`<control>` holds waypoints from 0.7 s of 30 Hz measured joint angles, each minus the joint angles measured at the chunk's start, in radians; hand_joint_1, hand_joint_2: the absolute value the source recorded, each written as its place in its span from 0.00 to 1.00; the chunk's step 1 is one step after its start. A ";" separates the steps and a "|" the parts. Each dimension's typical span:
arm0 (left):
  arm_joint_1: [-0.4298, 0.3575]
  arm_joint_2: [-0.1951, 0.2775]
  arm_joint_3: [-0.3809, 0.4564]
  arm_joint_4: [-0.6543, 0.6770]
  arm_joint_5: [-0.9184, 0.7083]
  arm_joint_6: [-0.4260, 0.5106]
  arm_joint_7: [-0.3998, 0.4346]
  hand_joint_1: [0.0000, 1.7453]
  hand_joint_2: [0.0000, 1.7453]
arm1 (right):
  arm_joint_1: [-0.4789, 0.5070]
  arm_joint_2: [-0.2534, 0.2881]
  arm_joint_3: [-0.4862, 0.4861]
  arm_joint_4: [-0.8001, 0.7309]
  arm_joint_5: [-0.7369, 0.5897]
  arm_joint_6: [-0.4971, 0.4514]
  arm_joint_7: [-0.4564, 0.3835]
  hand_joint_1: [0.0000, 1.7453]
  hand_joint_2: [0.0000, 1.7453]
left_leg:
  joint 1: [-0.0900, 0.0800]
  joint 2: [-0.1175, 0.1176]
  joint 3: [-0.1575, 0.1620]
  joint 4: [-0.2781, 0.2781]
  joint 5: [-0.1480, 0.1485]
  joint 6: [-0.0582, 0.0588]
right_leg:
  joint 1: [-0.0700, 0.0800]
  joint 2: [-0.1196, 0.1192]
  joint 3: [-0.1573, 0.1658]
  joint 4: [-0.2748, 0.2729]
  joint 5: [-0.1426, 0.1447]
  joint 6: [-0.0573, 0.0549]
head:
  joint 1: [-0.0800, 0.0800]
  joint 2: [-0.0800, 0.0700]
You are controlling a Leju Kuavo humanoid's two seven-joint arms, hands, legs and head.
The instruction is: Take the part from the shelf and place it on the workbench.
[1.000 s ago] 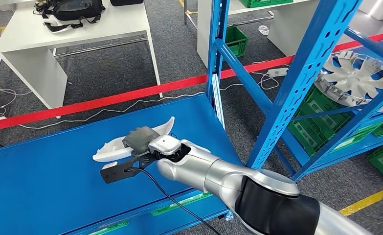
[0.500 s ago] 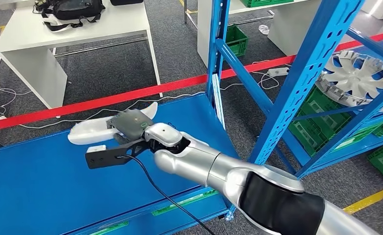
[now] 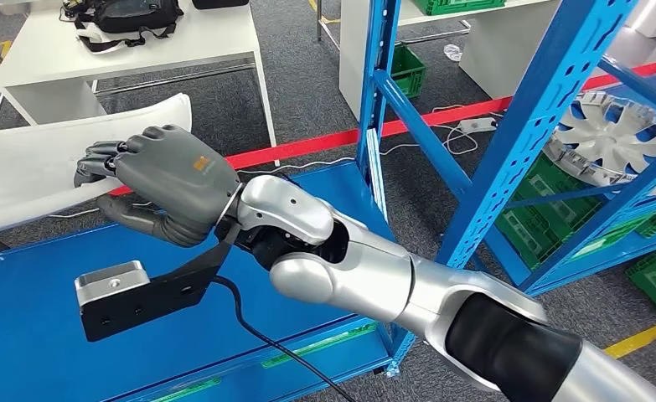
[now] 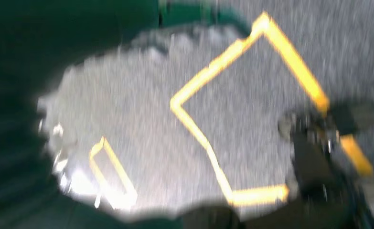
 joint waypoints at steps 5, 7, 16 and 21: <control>0.002 -0.007 0.010 0.005 0.005 0.000 0.010 0.00 1.00 | 0.026 -0.019 0.001 -0.054 0.002 0.009 -0.007 1.00 1.00 | 0.020 0.002 -0.039 0.028 0.012 -0.027 | -0.024 -0.004 0.040 -0.044 0.032 0.031 | 0.001 0.000; 0.004 -0.005 0.016 0.005 0.011 -0.002 0.009 0.00 1.00 | 0.031 -0.019 0.003 -0.068 0.004 0.012 -0.010 1.00 1.00 | 0.024 -0.001 -0.056 0.049 0.013 -0.048 | -0.028 -0.004 0.078 -0.125 0.065 0.029 | 0.006 0.000; 0.014 -0.006 0.033 0.005 0.013 -0.005 0.003 0.00 1.00 | 0.043 -0.014 0.015 -0.077 0.014 0.022 -0.016 1.00 1.00 | 0.019 0.000 -0.141 0.285 -0.166 -0.074 | -0.013 -0.006 0.012 -0.126 0.139 -0.046 | -0.017 0.000; 0.005 -0.006 0.033 0.002 -0.016 -0.005 0.015 0.00 1.00 | 0.065 -0.014 0.020 -0.078 0.042 0.020 0.009 1.00 1.00 | -0.001 0.000 0.028 0.157 -0.170 -0.042 | 0.002 -0.007 -0.037 -0.127 0.182 -0.042 | -0.018 0.000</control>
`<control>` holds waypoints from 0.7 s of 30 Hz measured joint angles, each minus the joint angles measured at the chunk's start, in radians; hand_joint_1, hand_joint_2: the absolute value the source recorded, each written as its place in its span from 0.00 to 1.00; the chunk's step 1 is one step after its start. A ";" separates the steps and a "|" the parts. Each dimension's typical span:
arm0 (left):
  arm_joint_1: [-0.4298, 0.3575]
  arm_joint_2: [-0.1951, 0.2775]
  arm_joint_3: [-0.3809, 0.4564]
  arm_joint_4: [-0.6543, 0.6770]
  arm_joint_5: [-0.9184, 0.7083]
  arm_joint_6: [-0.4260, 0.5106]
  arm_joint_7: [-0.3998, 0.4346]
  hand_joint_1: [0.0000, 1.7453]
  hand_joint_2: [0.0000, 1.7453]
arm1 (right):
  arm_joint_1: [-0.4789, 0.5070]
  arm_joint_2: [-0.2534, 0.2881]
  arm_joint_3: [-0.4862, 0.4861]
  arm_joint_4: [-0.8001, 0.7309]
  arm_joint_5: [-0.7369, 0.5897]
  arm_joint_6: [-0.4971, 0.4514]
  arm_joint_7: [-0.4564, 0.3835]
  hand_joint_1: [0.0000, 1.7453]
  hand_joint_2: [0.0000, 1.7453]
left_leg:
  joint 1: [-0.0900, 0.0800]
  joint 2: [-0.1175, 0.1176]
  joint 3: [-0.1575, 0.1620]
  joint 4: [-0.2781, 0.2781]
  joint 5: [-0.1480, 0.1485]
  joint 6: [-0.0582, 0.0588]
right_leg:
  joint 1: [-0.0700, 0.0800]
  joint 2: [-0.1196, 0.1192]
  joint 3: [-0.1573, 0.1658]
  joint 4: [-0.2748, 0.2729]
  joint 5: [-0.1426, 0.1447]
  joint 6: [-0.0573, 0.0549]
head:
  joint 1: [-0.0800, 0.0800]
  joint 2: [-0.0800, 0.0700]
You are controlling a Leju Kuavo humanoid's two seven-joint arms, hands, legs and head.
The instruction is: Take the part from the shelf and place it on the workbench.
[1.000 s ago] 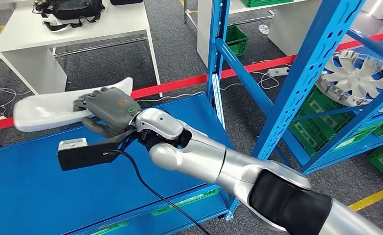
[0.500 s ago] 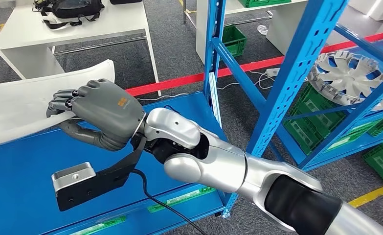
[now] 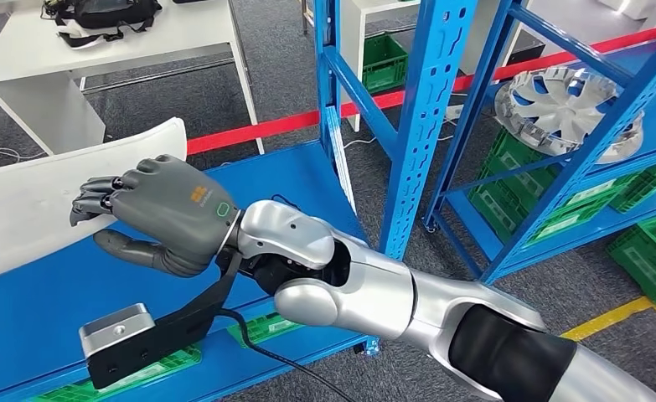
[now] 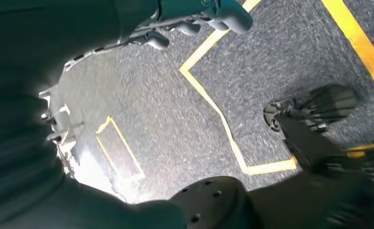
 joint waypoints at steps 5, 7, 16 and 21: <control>-0.009 0.001 0.000 -0.005 -0.024 0.002 0.006 0.00 1.00 | 0.033 -0.005 -0.001 -0.007 0.040 -0.010 0.035 1.00 1.00 | -0.017 0.000 0.048 -0.095 0.037 0.027 | -0.004 -0.002 -0.005 -0.012 0.033 0.031 | -0.001 0.000; -0.008 0.001 0.000 -0.005 -0.027 0.002 0.007 0.00 1.00 | 0.043 -0.009 -0.002 -0.008 0.050 -0.010 0.043 1.00 1.00 | -0.014 0.006 0.035 -0.101 0.061 0.041 | -0.004 0.000 -0.022 0.019 -0.010 0.041 | 0.000 0.000; 0.015 0.002 0.000 -0.004 -0.014 0.002 0.006 0.00 1.00 | 0.054 -0.008 -0.004 -0.009 0.067 0.000 0.052 1.00 1.00 | -0.018 0.008 -0.093 -0.082 0.155 0.045 | 0.008 0.001 0.118 0.063 -0.125 0.027 | 0.006 0.000; 0.022 0.004 0.000 -0.003 -0.008 0.002 0.006 0.00 1.00 | 0.051 0.000 -0.008 -0.011 0.067 0.004 0.055 1.00 1.00 | -0.014 0.005 -0.105 -0.091 0.183 0.013 | 0.014 0.000 0.147 -0.030 -0.112 -0.013 | 0.012 0.000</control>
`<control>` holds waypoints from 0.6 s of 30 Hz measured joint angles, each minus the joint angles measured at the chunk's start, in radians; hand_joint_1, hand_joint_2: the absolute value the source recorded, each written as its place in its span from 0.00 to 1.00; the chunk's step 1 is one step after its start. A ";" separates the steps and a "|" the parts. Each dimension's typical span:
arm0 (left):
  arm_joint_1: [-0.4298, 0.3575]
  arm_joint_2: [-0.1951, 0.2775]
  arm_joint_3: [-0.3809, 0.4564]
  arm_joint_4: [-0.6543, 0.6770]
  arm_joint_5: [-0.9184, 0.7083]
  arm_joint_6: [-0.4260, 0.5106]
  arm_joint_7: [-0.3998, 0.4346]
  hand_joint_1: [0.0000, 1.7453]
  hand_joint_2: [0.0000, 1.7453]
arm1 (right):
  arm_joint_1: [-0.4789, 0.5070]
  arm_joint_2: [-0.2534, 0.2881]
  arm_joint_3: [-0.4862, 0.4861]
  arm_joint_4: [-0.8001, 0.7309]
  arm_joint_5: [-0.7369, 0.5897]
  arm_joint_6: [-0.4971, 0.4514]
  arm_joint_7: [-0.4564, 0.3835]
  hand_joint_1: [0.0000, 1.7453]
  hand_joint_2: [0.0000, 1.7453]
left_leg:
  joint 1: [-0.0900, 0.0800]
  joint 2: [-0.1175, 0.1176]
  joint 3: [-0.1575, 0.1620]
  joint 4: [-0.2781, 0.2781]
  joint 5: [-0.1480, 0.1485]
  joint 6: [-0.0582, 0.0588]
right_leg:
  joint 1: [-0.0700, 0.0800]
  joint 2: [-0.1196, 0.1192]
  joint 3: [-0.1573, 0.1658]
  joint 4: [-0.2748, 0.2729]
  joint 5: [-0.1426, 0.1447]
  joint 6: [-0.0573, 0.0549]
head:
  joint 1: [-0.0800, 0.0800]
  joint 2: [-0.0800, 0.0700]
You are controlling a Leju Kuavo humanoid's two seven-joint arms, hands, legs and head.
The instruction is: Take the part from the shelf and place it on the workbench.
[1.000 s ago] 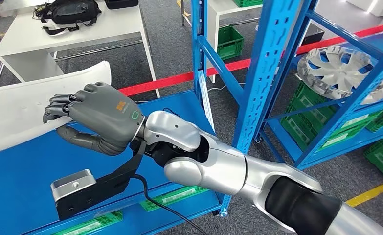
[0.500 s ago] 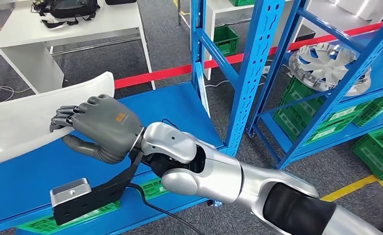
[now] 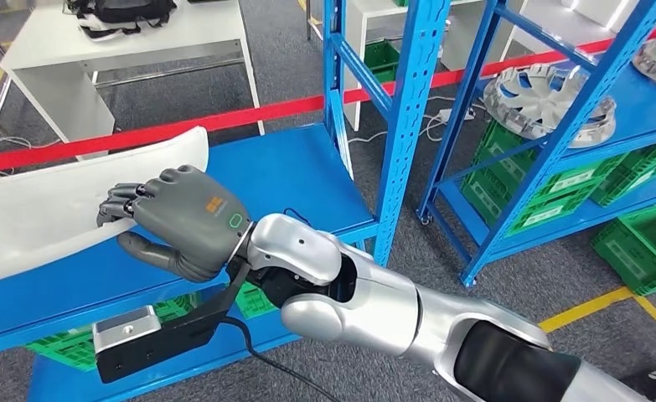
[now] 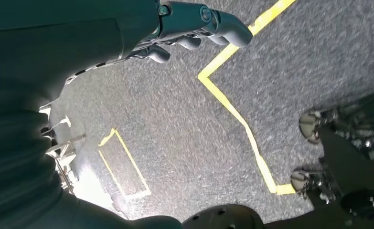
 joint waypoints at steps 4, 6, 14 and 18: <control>0.006 0.003 0.001 0.002 0.006 0.000 0.005 0.00 1.00 | 0.001 0.005 -0.001 0.000 0.001 0.004 0.000 1.00 1.00 | 0.006 -0.004 -0.041 0.165 -0.175 -0.025 | -0.008 -0.003 -0.048 -0.011 0.059 -0.016 | -0.010 0.000; 0.007 0.004 0.001 0.003 0.013 0.000 0.008 0.00 1.00 | 0.004 0.005 0.000 0.000 0.002 0.009 -0.001 1.00 1.00 | 0.010 -0.004 -0.041 0.265 -0.204 -0.035 | -0.009 -0.003 -0.082 -0.010 0.086 -0.011 | -0.012 0.000; 0.024 -0.001 0.029 0.004 0.054 0.000 -0.001 0.00 1.00 | -0.007 0.045 0.002 0.020 -0.013 0.039 -0.042 1.00 1.00 | 0.009 -0.014 0.201 -0.011 -0.180 -0.001 | -0.013 -0.006 -0.159 -0.003 0.173 0.033 | -0.010 0.000; 0.043 -0.010 0.043 0.007 0.057 0.000 0.000 0.00 1.00 | -0.012 0.047 0.002 0.043 -0.023 0.043 -0.064 1.00 1.00 | 0.007 -0.004 0.160 -0.014 -0.133 0.041 | -0.018 -0.002 -0.197 0.095 0.057 0.052 | -0.009 0.000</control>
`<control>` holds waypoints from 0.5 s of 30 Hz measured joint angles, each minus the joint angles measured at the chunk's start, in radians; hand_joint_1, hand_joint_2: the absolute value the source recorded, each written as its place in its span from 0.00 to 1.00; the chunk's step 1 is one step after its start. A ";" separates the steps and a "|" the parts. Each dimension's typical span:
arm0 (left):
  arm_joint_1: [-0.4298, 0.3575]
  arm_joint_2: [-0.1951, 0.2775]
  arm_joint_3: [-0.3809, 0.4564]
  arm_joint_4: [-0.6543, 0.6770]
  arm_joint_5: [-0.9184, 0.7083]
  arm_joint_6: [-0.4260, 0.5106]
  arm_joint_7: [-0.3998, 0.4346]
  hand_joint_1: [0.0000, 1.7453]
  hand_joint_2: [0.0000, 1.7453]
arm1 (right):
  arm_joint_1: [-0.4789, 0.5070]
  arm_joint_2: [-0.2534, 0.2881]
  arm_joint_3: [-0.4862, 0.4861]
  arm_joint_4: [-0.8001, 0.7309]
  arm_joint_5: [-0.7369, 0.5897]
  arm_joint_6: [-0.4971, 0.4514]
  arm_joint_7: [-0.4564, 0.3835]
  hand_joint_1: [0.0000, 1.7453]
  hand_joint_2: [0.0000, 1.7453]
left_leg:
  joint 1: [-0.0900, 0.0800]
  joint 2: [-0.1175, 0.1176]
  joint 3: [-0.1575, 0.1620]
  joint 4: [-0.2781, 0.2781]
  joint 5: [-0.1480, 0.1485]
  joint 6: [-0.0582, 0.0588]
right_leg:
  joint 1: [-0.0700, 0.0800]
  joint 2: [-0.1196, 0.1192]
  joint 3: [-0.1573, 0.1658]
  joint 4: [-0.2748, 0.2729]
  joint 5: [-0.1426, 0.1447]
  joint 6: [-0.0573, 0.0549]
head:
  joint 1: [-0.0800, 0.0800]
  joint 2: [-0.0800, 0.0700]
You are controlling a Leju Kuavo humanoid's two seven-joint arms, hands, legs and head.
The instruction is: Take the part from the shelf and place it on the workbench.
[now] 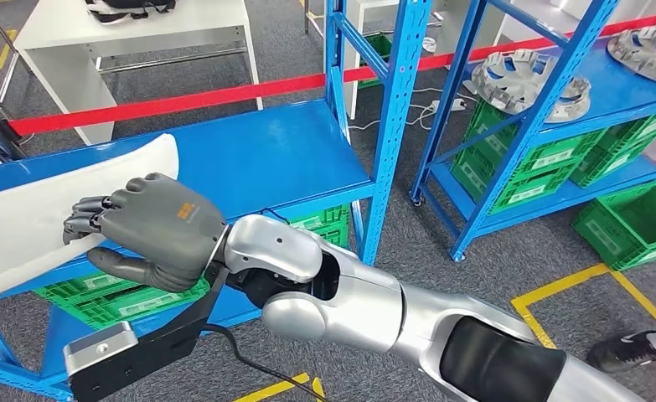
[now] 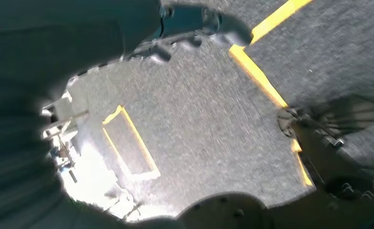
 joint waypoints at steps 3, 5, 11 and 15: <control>0.004 -0.007 0.002 0.000 -0.003 0.000 0.006 0.00 1.00 | -0.001 -0.001 0.000 0.018 -0.004 -0.002 -0.010 1.00 1.00 | -0.008 0.000 -0.056 0.004 0.043 0.008 | 0.005 0.001 -0.027 0.180 -0.107 -0.001 | 0.004 0.000; 0.004 -0.011 0.003 0.000 -0.007 0.000 0.009 0.00 1.00 | -0.001 -0.002 0.000 0.027 -0.005 -0.003 -0.015 1.00 1.00 | -0.013 0.000 -0.092 0.010 0.067 0.009 | 0.013 0.002 0.020 0.181 -0.071 -0.013 | 0.005 0.000; -0.008 -0.025 0.003 -0.001 -0.027 0.000 0.012 0.00 1.00 | -0.014 0.003 0.000 0.040 -0.007 -0.011 -0.023 1.00 1.00 | -0.020 0.002 -0.137 0.012 0.127 -0.012 | 0.036 0.000 0.229 -0.111 -0.072 -0.059 | 0.008 0.000; -0.015 -0.022 0.003 0.000 -0.032 0.000 0.014 0.00 1.00 | -0.019 0.006 0.002 0.047 -0.007 -0.013 -0.023 1.00 1.00 | -0.014 0.000 -0.169 0.077 0.038 -0.035 | 0.026 -0.005 0.191 -0.128 -0.015 -0.076 | 0.003 0.000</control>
